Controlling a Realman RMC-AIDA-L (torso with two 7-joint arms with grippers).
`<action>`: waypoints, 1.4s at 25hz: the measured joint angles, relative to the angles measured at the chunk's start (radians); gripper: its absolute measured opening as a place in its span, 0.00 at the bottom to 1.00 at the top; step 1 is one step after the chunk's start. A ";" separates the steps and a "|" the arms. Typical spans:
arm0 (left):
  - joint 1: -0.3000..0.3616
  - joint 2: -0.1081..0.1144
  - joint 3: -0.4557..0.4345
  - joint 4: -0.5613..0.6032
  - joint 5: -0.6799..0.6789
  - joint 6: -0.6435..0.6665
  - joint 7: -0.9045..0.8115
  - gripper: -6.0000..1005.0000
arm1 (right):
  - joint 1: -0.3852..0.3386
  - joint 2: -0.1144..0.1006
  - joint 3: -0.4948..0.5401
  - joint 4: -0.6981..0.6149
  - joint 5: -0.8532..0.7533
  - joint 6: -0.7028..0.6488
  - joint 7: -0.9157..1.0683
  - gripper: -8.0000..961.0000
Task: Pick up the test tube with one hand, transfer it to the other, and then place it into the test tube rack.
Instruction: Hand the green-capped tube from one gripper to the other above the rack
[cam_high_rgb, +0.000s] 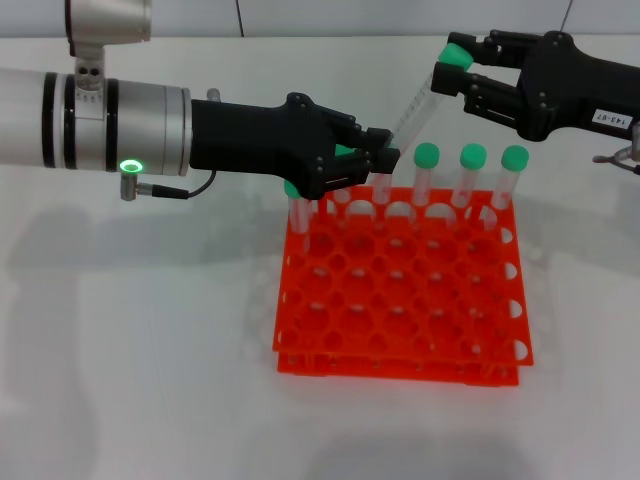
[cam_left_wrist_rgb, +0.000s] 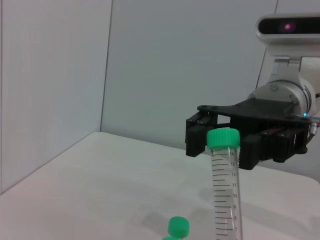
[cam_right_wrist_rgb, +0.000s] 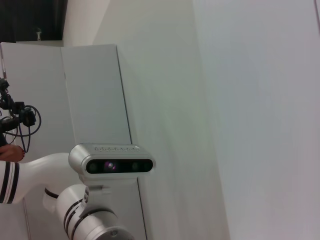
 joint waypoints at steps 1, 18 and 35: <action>0.000 0.000 0.000 0.000 0.000 0.000 0.000 0.17 | 0.001 0.000 0.000 0.000 0.000 0.000 0.000 0.49; -0.002 -0.004 0.001 0.000 0.000 -0.002 0.006 0.17 | 0.005 -0.001 -0.001 0.002 0.000 -0.001 0.000 0.34; 0.003 -0.011 0.005 0.000 0.006 -0.001 0.011 0.17 | 0.012 -0.006 -0.012 0.015 -0.006 0.003 0.000 0.30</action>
